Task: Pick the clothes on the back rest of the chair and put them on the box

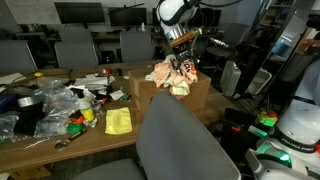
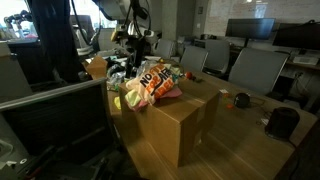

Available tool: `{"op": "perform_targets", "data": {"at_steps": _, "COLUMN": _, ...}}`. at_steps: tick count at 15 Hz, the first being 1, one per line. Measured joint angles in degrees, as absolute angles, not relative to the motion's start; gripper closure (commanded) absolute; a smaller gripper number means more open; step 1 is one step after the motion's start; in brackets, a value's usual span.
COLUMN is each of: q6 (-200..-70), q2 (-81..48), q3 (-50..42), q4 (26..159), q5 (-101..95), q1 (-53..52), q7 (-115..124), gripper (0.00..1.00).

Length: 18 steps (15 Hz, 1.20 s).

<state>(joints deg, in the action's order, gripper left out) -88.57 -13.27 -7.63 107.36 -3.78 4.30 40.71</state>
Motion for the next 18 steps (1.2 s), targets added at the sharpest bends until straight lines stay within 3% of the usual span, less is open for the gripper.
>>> {"op": "perform_targets", "data": {"at_steps": 12, "q6": -119.25, "q2": 15.79, "q3": -6.16, "q4": 146.32, "q5": -9.89, "q1": 4.20, "q7": 29.34, "gripper": 0.00}}
{"op": "perform_targets", "data": {"at_steps": 18, "q6": -133.00, "q2": 28.08, "q3": -6.19, "q4": 158.83, "q5": -8.63, "q1": 6.83, "q7": 22.00, "gripper": 0.00}}
